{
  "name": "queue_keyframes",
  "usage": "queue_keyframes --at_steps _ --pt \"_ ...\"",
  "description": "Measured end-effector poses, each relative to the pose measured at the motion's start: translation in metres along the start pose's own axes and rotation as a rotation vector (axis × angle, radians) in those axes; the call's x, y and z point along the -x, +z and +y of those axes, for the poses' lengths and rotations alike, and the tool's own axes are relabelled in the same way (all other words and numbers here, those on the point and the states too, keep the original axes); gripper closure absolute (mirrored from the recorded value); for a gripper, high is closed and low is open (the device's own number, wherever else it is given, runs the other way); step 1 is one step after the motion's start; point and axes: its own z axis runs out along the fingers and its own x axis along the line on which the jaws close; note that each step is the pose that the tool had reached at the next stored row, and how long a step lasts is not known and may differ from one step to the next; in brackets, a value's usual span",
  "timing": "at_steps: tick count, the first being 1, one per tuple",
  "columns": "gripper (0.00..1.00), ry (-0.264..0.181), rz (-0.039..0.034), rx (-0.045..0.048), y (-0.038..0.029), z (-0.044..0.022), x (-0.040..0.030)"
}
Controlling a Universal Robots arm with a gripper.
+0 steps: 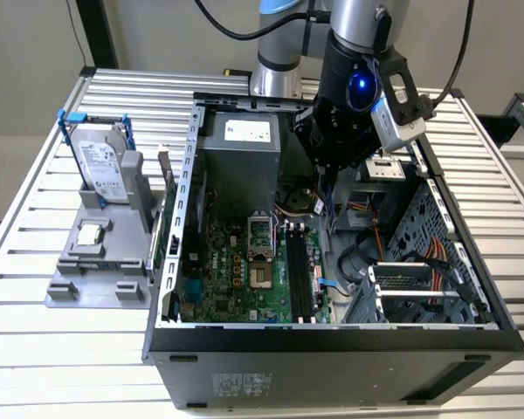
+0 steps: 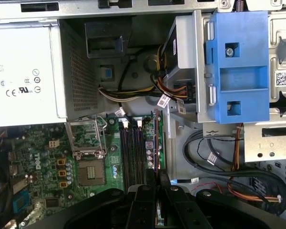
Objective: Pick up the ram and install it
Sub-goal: 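Insert the ram into the slot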
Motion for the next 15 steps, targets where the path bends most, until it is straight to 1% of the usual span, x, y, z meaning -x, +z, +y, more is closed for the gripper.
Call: queue_keyframes --at_steps 7,15 --pt "1.00 0.000 0.0000 -0.0002 0.0020 0.0000 0.0001" --pt "1.00 0.000 0.0004 -0.0002 0.0039 0.0003 0.0031"
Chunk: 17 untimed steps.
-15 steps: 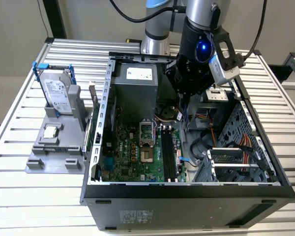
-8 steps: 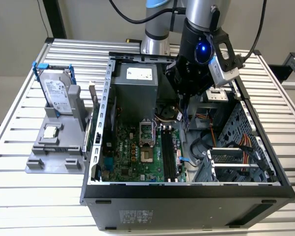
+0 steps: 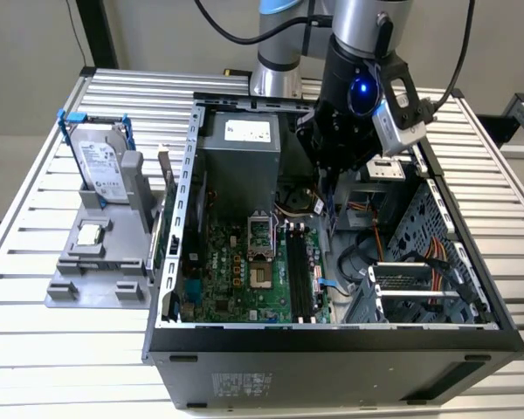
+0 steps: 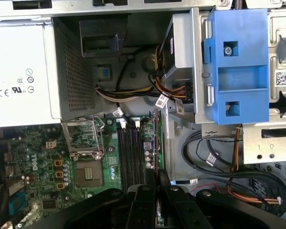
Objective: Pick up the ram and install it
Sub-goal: 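Insert the ram into the slot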
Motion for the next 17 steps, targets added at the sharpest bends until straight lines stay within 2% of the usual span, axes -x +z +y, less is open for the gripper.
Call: queue_keyframes --at_steps 17 --pt "1.00 0.000 -0.0001 -0.0005 0.0039 0.0001 0.0000"
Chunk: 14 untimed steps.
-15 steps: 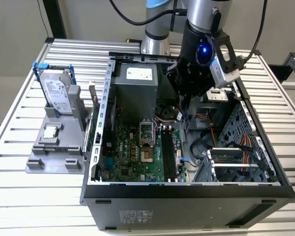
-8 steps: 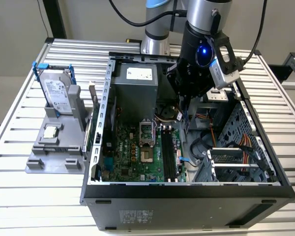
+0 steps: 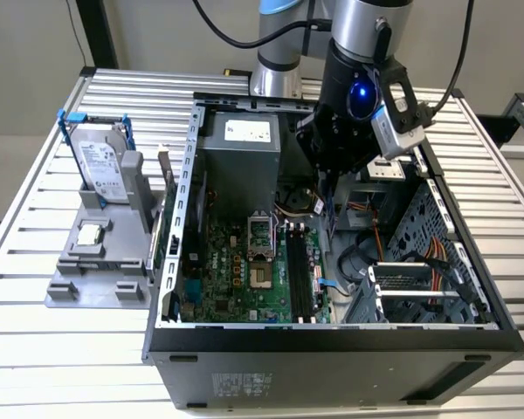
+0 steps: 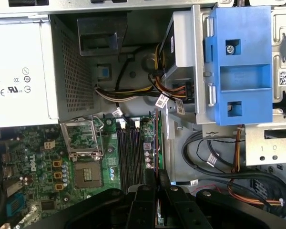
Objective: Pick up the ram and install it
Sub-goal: 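Insert the ram into the slot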
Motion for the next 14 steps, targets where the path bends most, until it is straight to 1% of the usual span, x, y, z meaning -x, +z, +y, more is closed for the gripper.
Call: queue_keyframes --at_steps 14 --pt "1.00 0.000 0.0000 0.0000 0.0029 0.0001 -0.0001"
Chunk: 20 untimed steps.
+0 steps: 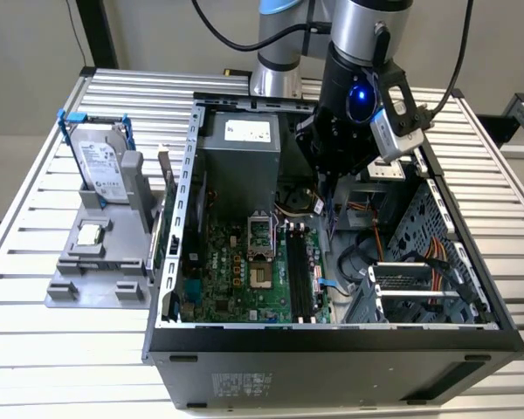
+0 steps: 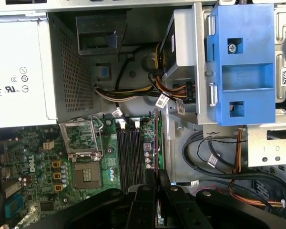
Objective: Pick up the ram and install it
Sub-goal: 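Insert the ram into the slot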
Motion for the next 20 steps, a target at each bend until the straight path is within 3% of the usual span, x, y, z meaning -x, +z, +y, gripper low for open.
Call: queue_keyframes --at_steps 20 --pt "1.00 0.007 0.0001 -0.0017 0.0062 0.0001 -0.0002"
